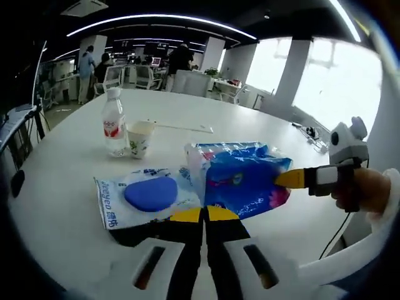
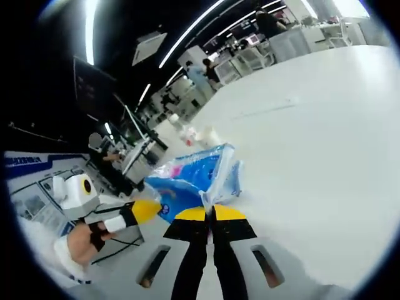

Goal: Arrange the tabletop items into an orderly group along one side of the table until the central work area is clear of visible clutter.

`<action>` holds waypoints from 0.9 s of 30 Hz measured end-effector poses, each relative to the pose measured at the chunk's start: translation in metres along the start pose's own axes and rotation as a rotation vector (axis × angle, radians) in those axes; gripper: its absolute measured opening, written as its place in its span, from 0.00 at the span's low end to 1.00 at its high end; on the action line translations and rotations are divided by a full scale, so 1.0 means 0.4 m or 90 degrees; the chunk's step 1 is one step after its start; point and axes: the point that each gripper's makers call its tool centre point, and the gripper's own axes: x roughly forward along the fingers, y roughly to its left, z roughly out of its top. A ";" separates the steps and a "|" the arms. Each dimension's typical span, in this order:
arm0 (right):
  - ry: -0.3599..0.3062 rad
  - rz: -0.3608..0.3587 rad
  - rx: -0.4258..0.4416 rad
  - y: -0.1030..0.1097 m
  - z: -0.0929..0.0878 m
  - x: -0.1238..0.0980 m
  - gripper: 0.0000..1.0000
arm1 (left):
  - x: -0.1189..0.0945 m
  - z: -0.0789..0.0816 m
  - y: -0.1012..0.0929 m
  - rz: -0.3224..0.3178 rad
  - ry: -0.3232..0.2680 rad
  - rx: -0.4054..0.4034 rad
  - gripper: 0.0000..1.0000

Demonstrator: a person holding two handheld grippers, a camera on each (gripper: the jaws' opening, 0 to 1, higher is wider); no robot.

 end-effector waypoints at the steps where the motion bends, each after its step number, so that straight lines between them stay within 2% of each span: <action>1: -0.001 -0.002 0.001 -0.008 -0.002 -0.007 0.00 | 0.007 -0.009 -0.010 -0.002 0.004 0.007 0.00; 4: -0.006 -0.027 0.017 -0.057 -0.009 -0.025 0.00 | 0.030 -0.041 -0.044 -0.022 0.024 0.012 0.00; 6: -0.016 -0.038 0.035 -0.072 -0.002 -0.032 0.00 | 0.045 -0.045 -0.062 -0.040 0.037 0.017 0.00; 11: -0.033 -0.075 0.041 -0.101 0.030 -0.048 0.00 | 0.104 -0.011 -0.075 -0.082 0.053 0.031 0.00; 15: -0.061 -0.113 0.059 -0.151 0.070 -0.061 0.00 | 0.171 0.036 -0.093 -0.120 0.054 0.015 0.00; 17: -0.064 -0.127 0.064 -0.173 0.085 -0.058 0.00 | 0.196 0.056 -0.104 -0.131 0.057 0.044 0.00; 20: -0.074 -0.148 0.043 -0.195 0.119 -0.058 0.00 | 0.242 0.077 -0.117 -0.149 0.068 0.071 0.00; 23: -0.097 -0.161 0.052 -0.224 0.153 -0.061 0.00 | 0.284 0.097 -0.130 -0.161 0.078 0.078 0.00; 25: -0.079 -0.179 0.041 -0.250 0.158 -0.065 0.00 | 0.311 0.111 -0.140 -0.169 0.081 0.081 0.00; 27: -0.039 -0.204 -0.013 -0.279 0.174 -0.074 0.00 | 0.327 0.117 -0.158 -0.191 0.087 0.069 0.00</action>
